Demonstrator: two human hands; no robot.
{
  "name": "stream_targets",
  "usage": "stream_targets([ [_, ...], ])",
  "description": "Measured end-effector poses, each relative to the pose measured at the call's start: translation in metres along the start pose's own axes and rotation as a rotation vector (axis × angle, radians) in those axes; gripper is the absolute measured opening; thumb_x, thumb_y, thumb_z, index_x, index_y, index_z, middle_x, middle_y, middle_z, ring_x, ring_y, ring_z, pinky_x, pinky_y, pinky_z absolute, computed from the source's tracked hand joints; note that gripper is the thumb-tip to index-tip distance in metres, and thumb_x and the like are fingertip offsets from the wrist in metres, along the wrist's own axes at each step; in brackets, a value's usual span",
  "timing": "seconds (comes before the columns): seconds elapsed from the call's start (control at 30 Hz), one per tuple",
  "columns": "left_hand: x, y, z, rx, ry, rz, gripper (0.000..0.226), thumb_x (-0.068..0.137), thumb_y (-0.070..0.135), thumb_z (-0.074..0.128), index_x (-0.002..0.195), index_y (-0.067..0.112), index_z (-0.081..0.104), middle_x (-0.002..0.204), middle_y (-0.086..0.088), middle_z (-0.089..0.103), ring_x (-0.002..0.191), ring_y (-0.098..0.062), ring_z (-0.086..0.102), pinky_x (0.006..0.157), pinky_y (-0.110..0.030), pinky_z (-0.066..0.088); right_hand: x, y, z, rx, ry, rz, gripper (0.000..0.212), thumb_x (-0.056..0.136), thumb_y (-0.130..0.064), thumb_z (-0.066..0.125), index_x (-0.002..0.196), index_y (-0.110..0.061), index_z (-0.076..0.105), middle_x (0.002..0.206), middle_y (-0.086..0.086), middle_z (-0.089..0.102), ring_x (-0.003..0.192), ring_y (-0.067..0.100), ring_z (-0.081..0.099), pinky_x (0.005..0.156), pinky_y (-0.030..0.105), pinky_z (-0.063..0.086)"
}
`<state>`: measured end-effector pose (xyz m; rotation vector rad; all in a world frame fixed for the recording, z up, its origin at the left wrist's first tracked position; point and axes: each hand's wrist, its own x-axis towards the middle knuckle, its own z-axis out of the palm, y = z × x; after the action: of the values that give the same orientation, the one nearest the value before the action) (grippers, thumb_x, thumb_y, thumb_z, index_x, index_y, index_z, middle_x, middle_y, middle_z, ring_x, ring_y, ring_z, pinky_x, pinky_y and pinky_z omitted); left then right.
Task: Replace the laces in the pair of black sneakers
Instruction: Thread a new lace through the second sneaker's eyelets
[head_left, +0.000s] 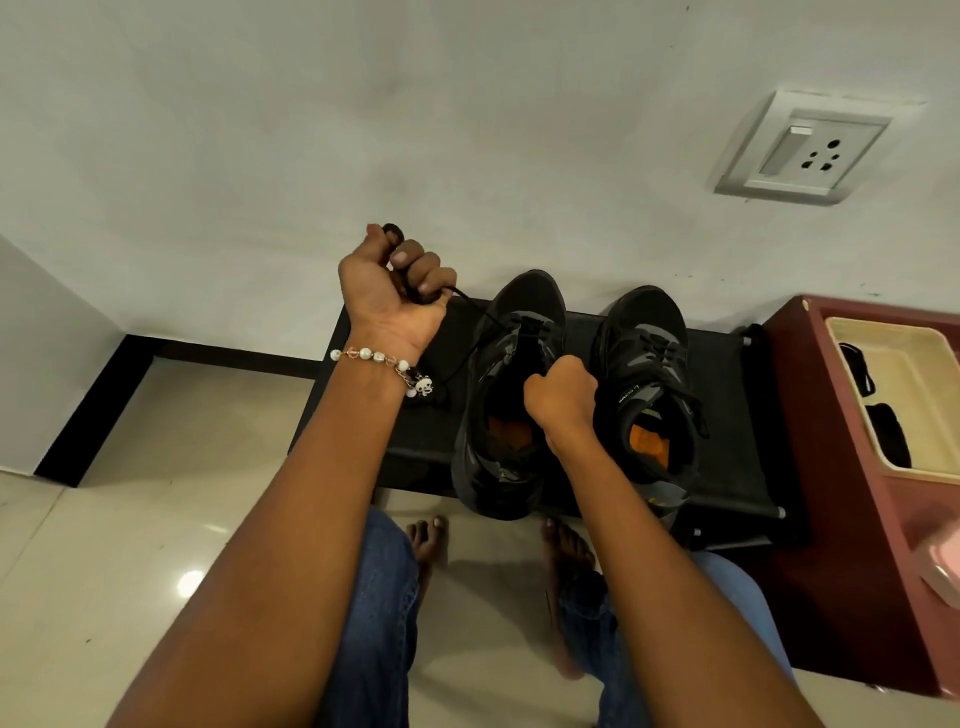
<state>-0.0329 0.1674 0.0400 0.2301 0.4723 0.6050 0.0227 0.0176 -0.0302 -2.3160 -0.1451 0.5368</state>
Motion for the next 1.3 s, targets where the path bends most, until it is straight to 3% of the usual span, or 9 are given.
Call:
stream_targets([
  [0.13, 0.003, -0.004, -0.002, 0.318, 0.098, 0.042, 0.035, 0.098, 0.037, 0.051, 0.069, 0.018, 0.044, 0.046, 0.006, 0.03, 0.036, -0.008, 0.018, 0.036, -0.018, 0.016, 0.001, 0.0, 0.001, -0.041, -0.012, -0.006, 0.036, 0.093, -0.005, 0.053, 0.065, -0.014, 0.034, 0.069, 0.003, 0.039, 0.053, 0.015, 0.036, 0.044, 0.026, 0.027],
  [0.23, 0.009, -0.005, -0.018, 1.178, 0.051, 0.261, 0.018, 0.087, 0.031, 0.069, 0.097, 0.018, 0.064, 0.062, 0.008, 0.056, 0.049, -0.007, 0.048, 0.045, -0.024, 0.043, 0.003, -0.001, 0.002, -0.067, -0.004, -0.011, 0.034, 0.093, -0.005, 0.053, 0.065, -0.013, 0.035, 0.072, 0.004, 0.041, 0.055, 0.015, 0.038, 0.044, 0.025, 0.027],
  [0.3, 0.014, -0.011, -0.029, 1.781, -0.112, 0.314, 0.021, 0.081, 0.032, 0.076, 0.098, 0.02, 0.074, 0.087, 0.007, 0.07, 0.081, -0.008, 0.064, 0.076, -0.028, 0.054, 0.002, -0.001, 0.003, -0.091, 0.009, -0.017, 0.034, 0.093, -0.006, 0.054, 0.066, -0.014, 0.035, 0.082, 0.007, 0.047, 0.06, 0.018, 0.042, 0.045, 0.025, 0.028],
  [0.4, 0.012, -0.021, -0.031, 2.283, -0.259, 0.127, 0.022, 0.084, 0.035, 0.072, 0.091, 0.015, 0.077, 0.08, 0.002, 0.068, 0.074, -0.013, 0.06, 0.065, -0.024, 0.046, 0.004, -0.002, 0.006, -0.117, 0.016, -0.02, 0.034, 0.093, -0.008, 0.055, 0.067, -0.014, 0.034, 0.1, 0.015, 0.052, 0.076, 0.024, 0.047, 0.056, 0.029, 0.038],
  [0.5, 0.012, -0.023, -0.026, 2.014, -0.115, 0.149, 0.026, 0.086, 0.026, 0.068, 0.074, 0.003, 0.072, 0.067, -0.009, 0.062, 0.052, -0.012, 0.048, 0.048, -0.02, 0.036, 0.003, -0.002, 0.007, -0.138, 0.007, -0.024, 0.01, 0.092, -0.007, 0.055, 0.085, -0.003, 0.051, 0.112, 0.019, 0.056, 0.085, 0.03, 0.056, 0.065, 0.033, 0.045],
  [0.67, 0.009, -0.029, -0.026, 1.393, 0.248, -0.022, 0.019, 0.081, 0.007, 0.06, 0.062, 0.004, 0.058, 0.039, 0.005, 0.048, 0.043, -0.013, 0.029, 0.037, -0.019, 0.025, 0.004, -0.003, 0.008, -0.172, 0.011, -0.023, 0.026, 0.092, -0.007, 0.056, 0.115, 0.005, 0.056, 0.115, 0.021, 0.056, 0.101, 0.039, 0.059, 0.079, 0.041, 0.055],
  [0.9, 0.024, -0.029, -0.056, 1.837, 0.358, -0.011, 0.045, 0.085, 0.044, 0.067, 0.091, 0.0, 0.068, 0.091, -0.011, 0.068, 0.086, -0.027, 0.064, 0.077, -0.036, 0.054, 0.005, -0.002, 0.009, -0.168, 0.014, -0.019, 0.025, 0.09, -0.006, 0.056, 0.113, 0.005, 0.057, 0.114, 0.02, 0.057, 0.099, 0.038, 0.06, 0.077, 0.04, 0.056],
  [1.13, 0.02, -0.042, -0.044, 2.179, 0.068, 0.194, 0.016, 0.088, 0.036, 0.068, 0.101, 0.029, 0.075, 0.113, -0.004, 0.068, 0.114, -0.031, 0.057, 0.101, -0.059, 0.037, 0.008, 0.0, 0.011, -0.148, 0.004, -0.004, 0.025, 0.09, -0.01, 0.059, 0.109, 0.004, 0.055, 0.114, 0.021, 0.058, 0.092, 0.034, 0.06, 0.064, 0.033, 0.046],
  [1.3, 0.02, -0.045, -0.041, 2.175, 0.053, 0.215, 0.031, 0.091, 0.027, 0.062, 0.067, 0.007, 0.058, 0.078, -0.01, 0.062, 0.069, -0.025, 0.06, 0.066, -0.034, 0.05, 0.008, 0.0, 0.011, -0.146, 0.003, -0.02, 0.011, 0.089, -0.009, 0.059, 0.095, -0.007, 0.049, 0.114, 0.021, 0.058, 0.085, 0.031, 0.055, 0.064, 0.033, 0.045],
])
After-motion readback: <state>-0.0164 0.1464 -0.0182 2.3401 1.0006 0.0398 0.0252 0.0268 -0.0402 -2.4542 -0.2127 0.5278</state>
